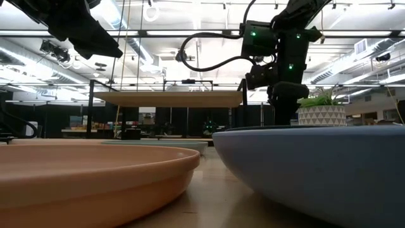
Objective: Place and stack plates onto a shelf
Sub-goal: Put the dark green plate on the shelf
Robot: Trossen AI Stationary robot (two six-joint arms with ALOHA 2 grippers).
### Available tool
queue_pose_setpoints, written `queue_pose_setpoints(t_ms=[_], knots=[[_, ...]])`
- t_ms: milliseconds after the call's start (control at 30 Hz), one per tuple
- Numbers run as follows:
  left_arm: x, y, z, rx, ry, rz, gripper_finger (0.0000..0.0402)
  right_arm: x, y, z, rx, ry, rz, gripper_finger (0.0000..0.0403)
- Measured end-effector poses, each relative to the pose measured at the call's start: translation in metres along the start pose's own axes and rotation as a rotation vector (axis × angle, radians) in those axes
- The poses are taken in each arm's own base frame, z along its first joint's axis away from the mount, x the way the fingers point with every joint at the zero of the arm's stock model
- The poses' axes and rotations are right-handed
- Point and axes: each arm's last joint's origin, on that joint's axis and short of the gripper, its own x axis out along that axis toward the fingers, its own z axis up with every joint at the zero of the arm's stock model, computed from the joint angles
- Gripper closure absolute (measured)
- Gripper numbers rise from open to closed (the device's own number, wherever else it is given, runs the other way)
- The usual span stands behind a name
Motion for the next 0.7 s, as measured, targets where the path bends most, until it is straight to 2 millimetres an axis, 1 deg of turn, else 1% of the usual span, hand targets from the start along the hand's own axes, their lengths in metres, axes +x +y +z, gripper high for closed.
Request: queue_pose_setpoints(t_ms=[100,200,267,333,600,700], knots=[[0.000,0.000,0.000,0.000,0.000,0.000,0.0260,0.000,0.001,0.000,-0.009,-0.002,0.003,0.0360],[0.000,0.000,0.000,0.000,0.000,0.000,0.0260,0.006,0.002,-0.003,-0.007,-0.017,0.037,0.0381],[0.000,0.000,0.000,0.000,0.000,0.000,0.0260,0.009,0.003,-0.006,-0.008,-0.007,0.050,0.0386],[0.000,0.000,0.000,0.000,0.000,0.000,0.0260,0.009,0.003,-0.007,-0.004,-0.004,0.050,0.0384],[0.001,-0.001,0.000,-0.003,0.000,-0.011,0.0260,0.008,0.003,-0.006,0.010,-0.011,0.055,0.0354],[0.012,-0.009,-0.002,0.005,0.013,-0.097,0.0260,0.008,0.003,-0.006,0.037,-0.011,0.051,0.0353]])
